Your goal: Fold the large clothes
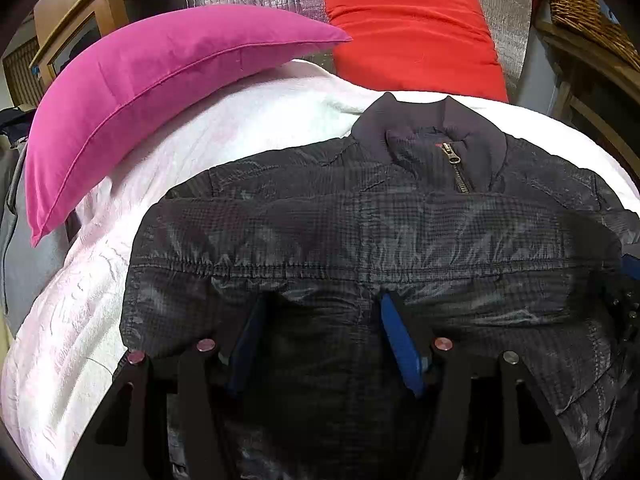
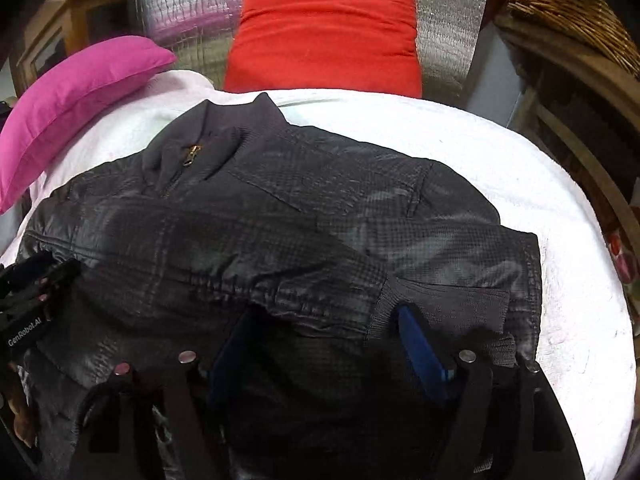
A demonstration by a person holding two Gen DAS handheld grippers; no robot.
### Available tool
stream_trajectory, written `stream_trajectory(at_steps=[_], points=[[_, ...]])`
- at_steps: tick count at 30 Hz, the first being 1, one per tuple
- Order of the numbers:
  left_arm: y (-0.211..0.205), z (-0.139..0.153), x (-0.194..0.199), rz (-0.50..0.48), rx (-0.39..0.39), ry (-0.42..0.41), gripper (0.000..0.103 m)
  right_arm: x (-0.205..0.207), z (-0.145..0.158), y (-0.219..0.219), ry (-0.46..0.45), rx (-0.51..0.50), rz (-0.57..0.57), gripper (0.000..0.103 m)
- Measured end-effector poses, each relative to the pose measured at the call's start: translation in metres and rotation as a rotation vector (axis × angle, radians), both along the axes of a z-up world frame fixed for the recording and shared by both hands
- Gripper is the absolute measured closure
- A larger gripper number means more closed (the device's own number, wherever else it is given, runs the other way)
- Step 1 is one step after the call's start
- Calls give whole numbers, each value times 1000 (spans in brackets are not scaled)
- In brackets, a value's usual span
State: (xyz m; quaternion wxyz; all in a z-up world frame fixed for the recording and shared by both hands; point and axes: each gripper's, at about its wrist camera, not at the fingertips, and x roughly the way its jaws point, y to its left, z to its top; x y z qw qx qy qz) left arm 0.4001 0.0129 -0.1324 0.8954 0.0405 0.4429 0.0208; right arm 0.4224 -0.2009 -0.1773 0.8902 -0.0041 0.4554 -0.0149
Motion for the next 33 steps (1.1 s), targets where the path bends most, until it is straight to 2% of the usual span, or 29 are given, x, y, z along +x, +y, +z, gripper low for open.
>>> stream_trajectory(at_steps=[7,11,14,17,20,22,24,29,30,31,32,33], points=[[-4,10,-1,14,-5,-10,40,15,6,-13,14,80,29,22],[-8,27,-14,12,-4,-63,41,0,30,-36,-53,231,42,21],[-17,46,-24,-10,-65,-116,41,-8,52,-64,-125,294,27,20],[-37,57,-31,-68,-110,-157,38,-1,61,-102,-147,312,-35,16],[-65,46,-27,-156,-119,-113,38,19,51,-142,-104,306,-138,16],[-80,28,-24,-182,-80,-63,38,34,38,-169,-58,342,-201,16],[-83,10,-20,-185,-73,-9,38,48,25,-181,-14,394,-192,16],[-86,2,-23,-189,-53,-23,37,77,2,-181,86,403,-129,17],[-87,1,-22,-190,-50,-21,37,85,-7,-178,134,429,-109,23],[-87,0,-23,-192,-49,-23,36,90,-8,-169,144,403,-89,30],[-88,-1,-22,-194,-47,-26,36,91,-5,-164,129,363,-69,59],[-88,-2,-22,-197,-42,-33,36,92,-1,-157,141,365,-39,77]])
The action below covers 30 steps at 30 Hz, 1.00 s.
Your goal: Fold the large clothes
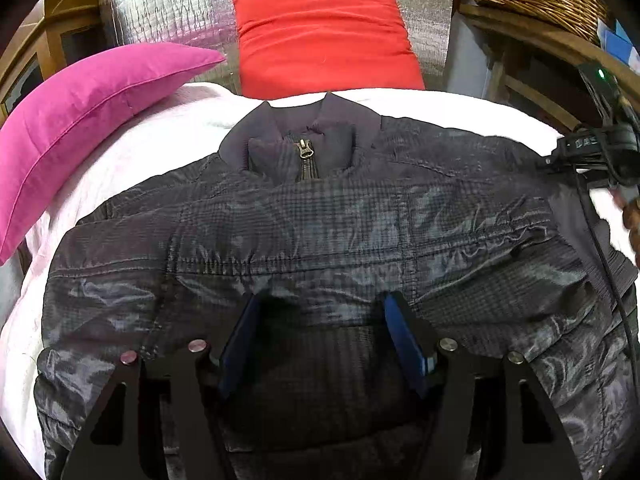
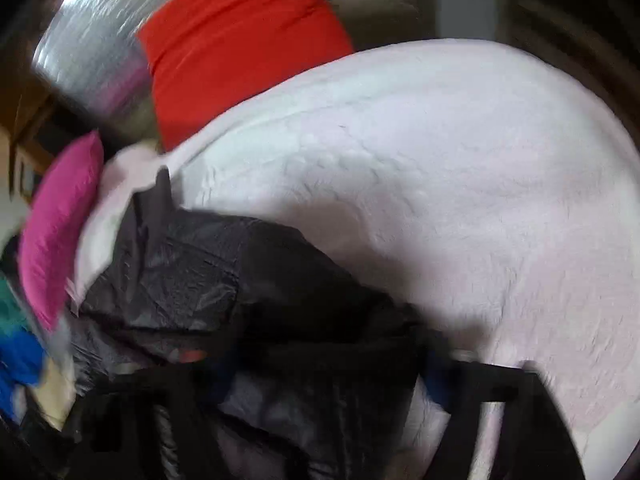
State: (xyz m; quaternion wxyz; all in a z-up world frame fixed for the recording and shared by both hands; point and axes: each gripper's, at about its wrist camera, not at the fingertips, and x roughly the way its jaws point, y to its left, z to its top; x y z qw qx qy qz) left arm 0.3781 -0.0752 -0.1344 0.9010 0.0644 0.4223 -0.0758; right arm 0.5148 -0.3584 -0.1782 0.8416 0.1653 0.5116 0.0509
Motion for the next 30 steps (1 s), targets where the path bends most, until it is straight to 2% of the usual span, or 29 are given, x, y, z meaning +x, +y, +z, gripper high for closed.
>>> stream_trajectory(at_steps=[1,3,4,6,7,9,11,13,15,17,18,21,23,25,26,28,30], points=[[-1,0,0,-2,3,-5,36,-2,8,9,-23,-51,13,84],[-2,0,-1,-1,3,-14,36,-3,11,20,-46,-165,37,85],[-4,0,-1,-1,7,-17,36,-2,4,19,-15,-172,25,85],[-3,-1,-1,0,11,-15,36,-5,0,18,-32,-168,-23,82],[-3,-1,0,-2,6,-8,36,-8,4,18,-54,-171,-46,76],[1,4,1,-6,-17,-3,36,-21,18,17,-76,-213,-119,47],[10,14,1,-22,-65,7,36,-43,43,26,-166,-286,-160,43],[26,33,-5,-42,-134,-12,36,-65,67,49,-261,-356,-131,42],[61,58,-15,-33,-200,-81,34,-91,85,74,-344,-330,-58,31],[102,73,-17,22,-244,-113,25,-115,91,111,-384,-268,65,30],[133,76,-13,86,-278,-115,24,-121,90,125,-383,-252,112,30],[218,66,6,289,-397,-55,24,-131,67,177,-334,-209,278,30],[265,48,26,382,-503,30,24,-132,46,200,-297,-260,338,30],[289,30,45,424,-588,94,24,-130,27,202,-241,-278,347,30],[292,25,54,418,-596,109,24,-126,14,202,-200,-267,351,29],[293,11,79,412,-579,160,24,-132,11,197,-222,-255,343,29],[294,-3,95,415,-601,212,24,-132,12,193,-215,-230,337,29]])
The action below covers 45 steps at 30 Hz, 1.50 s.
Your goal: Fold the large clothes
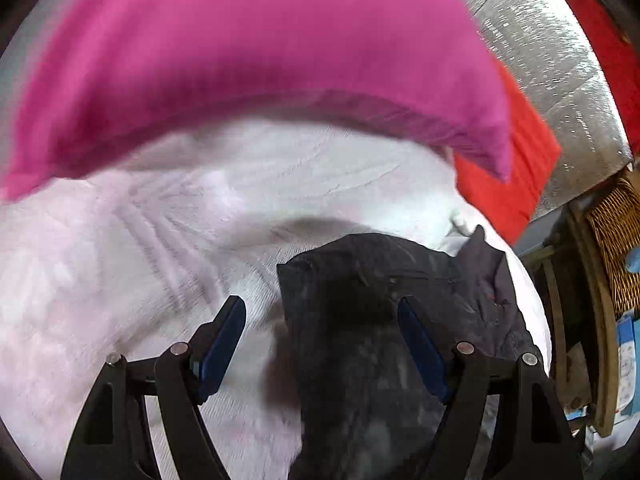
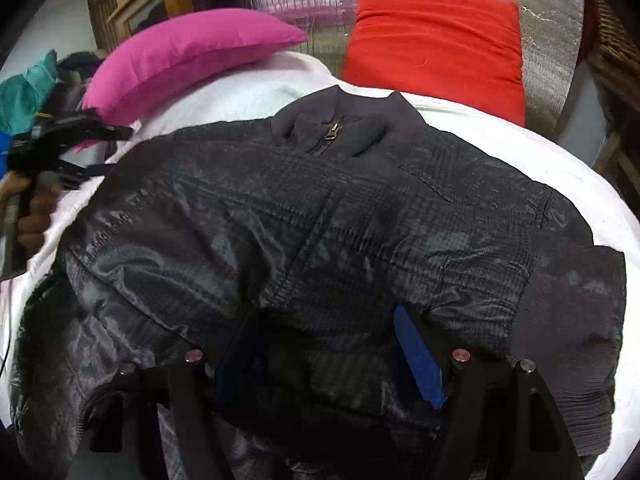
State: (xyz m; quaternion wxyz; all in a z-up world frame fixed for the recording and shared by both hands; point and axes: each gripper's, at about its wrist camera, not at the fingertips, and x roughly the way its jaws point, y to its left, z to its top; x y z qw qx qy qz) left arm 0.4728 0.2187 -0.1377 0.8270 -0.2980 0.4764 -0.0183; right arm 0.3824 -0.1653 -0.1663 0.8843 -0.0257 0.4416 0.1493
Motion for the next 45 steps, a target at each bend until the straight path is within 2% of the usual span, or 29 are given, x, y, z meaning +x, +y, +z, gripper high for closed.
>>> stream_trajectory(at_steps=[1,2,3,4,5,7,8,9,10,11,13,16,18,19,20,22,24,27,29,30,31,34,38,42,45], points=[[1,-11,6,10,-34,44,29,0,0,-3,4,7,0,29],[1,-14,5,24,-43,42,60,-2,0,-5,6,11,2,29],[-1,-14,6,12,-47,21,77,-3,-2,-4,3,7,5,29],[-5,-12,6,-9,-41,16,87,-4,-2,-5,1,1,9,29],[-12,-4,4,-23,6,-12,91,-5,-2,-6,3,-1,11,29],[-27,18,-7,-49,132,-107,92,-4,-3,-4,9,2,12,29],[-35,26,-12,-77,222,-178,92,-6,-3,-6,13,3,10,29],[-38,18,-8,-97,265,-150,92,-3,-3,-6,16,4,9,29],[-38,-1,0,-112,266,-70,92,2,-4,-5,22,3,8,28],[-36,-12,4,-120,269,-42,89,4,-4,-4,24,4,7,28],[-38,-14,3,-97,300,-51,87,9,-6,-3,29,6,2,28],[-47,2,-2,-57,357,-57,79,17,-8,0,34,4,-4,28],[-49,21,-19,-32,406,-79,65,18,-3,-4,39,40,-16,28],[-52,32,-29,-21,436,-92,46,21,-2,-7,42,58,-28,28],[-52,40,-41,-15,450,-114,34,17,6,-14,45,105,-55,28],[-68,57,-72,-29,470,-205,32,5,21,-28,7,181,-89,28],[-83,62,-89,-74,478,-234,32,-6,30,-41,-45,201,-132,24],[-118,50,-101,-152,491,-258,32,-9,29,-63,-80,195,-227,24],[-139,33,-103,-198,544,-242,32,-1,14,-76,-36,190,-281,24],[-148,18,-99,-218,596,-205,32,2,6,-78,-16,176,-290,24],[-150,7,-97,-228,613,-180,32,5,-1,-78,3,152,-276,24],[-145,-5,-96,-215,596,-185,28,7,-5,-66,-9,70,-242,24],[-143,2,-93,-209,589,-153,28,13,1,-76,2,152,-287,24],[-135,6,-97,-205,572,-147,28,1,30,-86,-97,201,-329,22],[-133,4,-102,-197,565,-151,28,22,5,-99,-1,173,-367,19]])
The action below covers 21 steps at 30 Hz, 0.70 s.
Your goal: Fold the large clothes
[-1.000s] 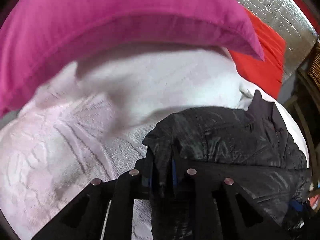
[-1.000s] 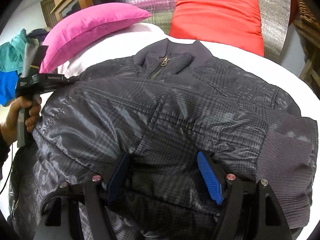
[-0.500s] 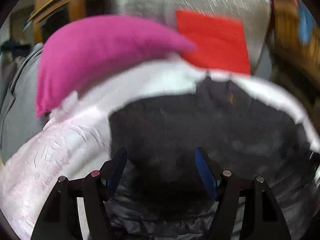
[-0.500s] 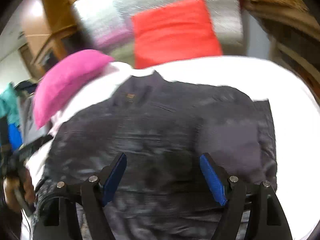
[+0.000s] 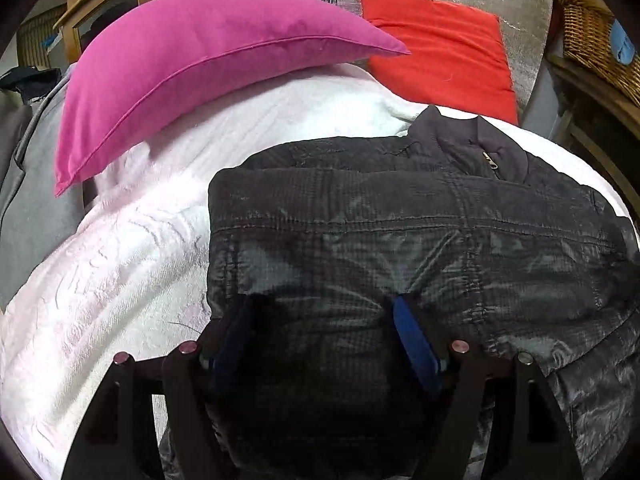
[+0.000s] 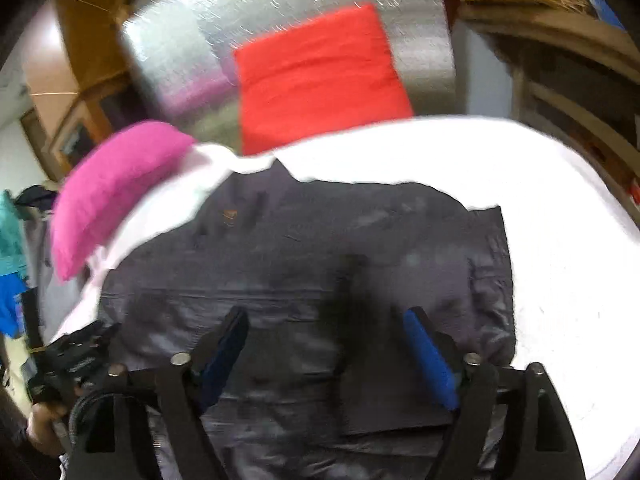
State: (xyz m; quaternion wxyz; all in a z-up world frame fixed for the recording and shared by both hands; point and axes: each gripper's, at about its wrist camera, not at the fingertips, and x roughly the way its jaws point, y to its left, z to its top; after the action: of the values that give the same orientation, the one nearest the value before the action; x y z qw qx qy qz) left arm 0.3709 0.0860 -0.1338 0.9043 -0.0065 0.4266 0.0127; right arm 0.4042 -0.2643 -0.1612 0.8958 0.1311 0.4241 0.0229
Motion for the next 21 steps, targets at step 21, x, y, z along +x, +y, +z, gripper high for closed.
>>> stream_trajectory(at_steps=[21], points=[[16,19,-20,52,-69,-22,25,-21,37,-32,-55,110,-55,19]])
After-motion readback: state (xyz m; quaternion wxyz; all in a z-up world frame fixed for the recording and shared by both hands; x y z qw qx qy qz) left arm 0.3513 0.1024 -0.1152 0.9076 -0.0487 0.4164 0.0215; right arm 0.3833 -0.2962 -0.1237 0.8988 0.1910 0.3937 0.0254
